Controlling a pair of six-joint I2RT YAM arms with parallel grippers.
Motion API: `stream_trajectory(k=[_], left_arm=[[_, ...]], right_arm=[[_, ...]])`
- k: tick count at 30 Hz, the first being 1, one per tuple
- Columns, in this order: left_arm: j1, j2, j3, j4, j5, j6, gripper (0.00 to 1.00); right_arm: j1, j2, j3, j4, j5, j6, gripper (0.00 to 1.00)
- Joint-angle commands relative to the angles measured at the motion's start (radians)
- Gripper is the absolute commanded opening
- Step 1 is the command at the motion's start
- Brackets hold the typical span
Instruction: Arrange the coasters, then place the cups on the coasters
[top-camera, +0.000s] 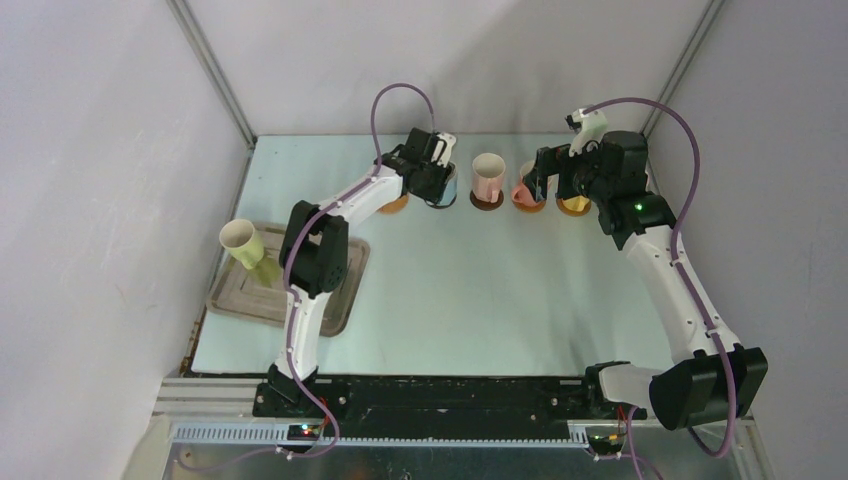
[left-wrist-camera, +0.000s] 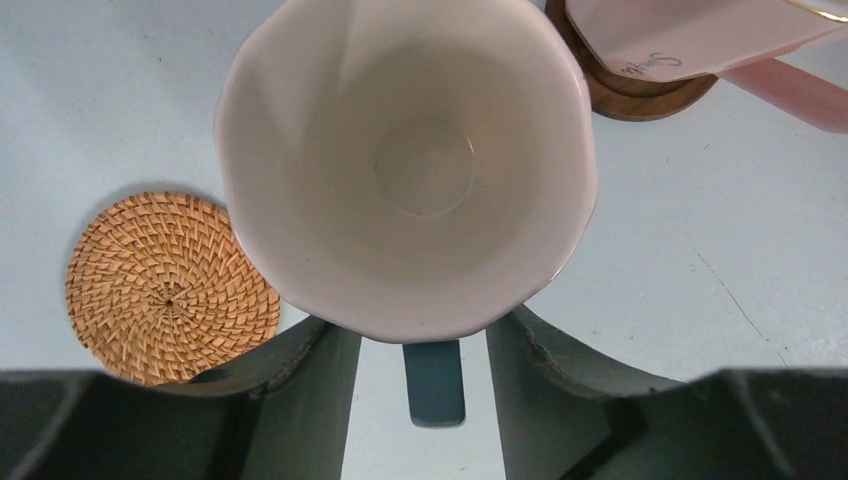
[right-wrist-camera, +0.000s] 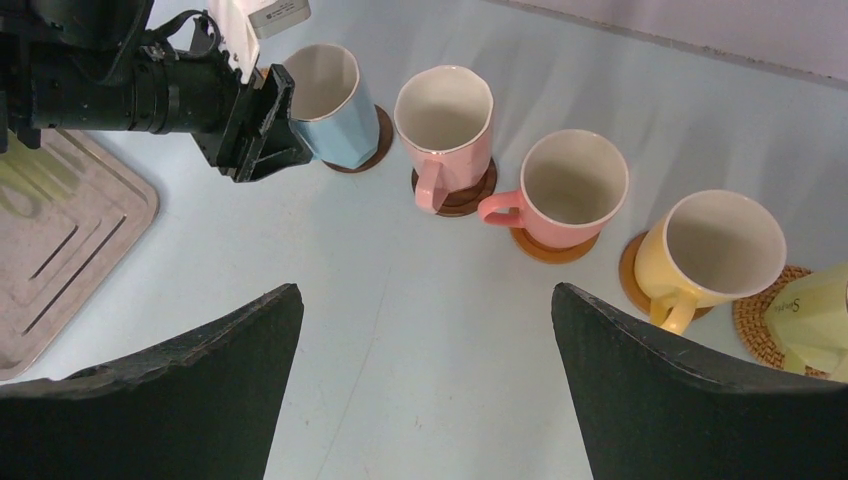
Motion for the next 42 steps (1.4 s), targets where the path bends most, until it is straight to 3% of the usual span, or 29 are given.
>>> stream_trajectory(k=[1,5,15,23,29,42], left_arm=[[-0.010,-0.075,-0.013,0.031,-0.006,0.020,0.56],[-0.010,-0.092,-0.018,0.025,-0.007,0.020,0.65],[-0.012,-0.169,-0.036,0.030,-0.054,0.031,0.99],[-0.011,-0.310,-0.151,0.069,-0.139,0.107,1.00],[0.025,-0.461,-0.352,0.160,-0.184,0.151,1.00],[0.309,-0.851,-0.673,0.169,-0.133,0.141,1.00]], right_arm=[[0.004,-0.010,0.009,0.013,-0.018,0.016,0.99],[0.002,-0.013,0.008,0.013,-0.024,0.018,0.99],[-0.018,-0.017,0.008,0.007,-0.055,0.032,1.00],[-0.028,0.007,0.008,-0.001,-0.111,0.043,0.99],[-0.028,0.019,0.008,-0.002,-0.124,0.066,0.99],[-0.028,-0.001,0.008,-0.003,-0.138,0.070,0.99]])
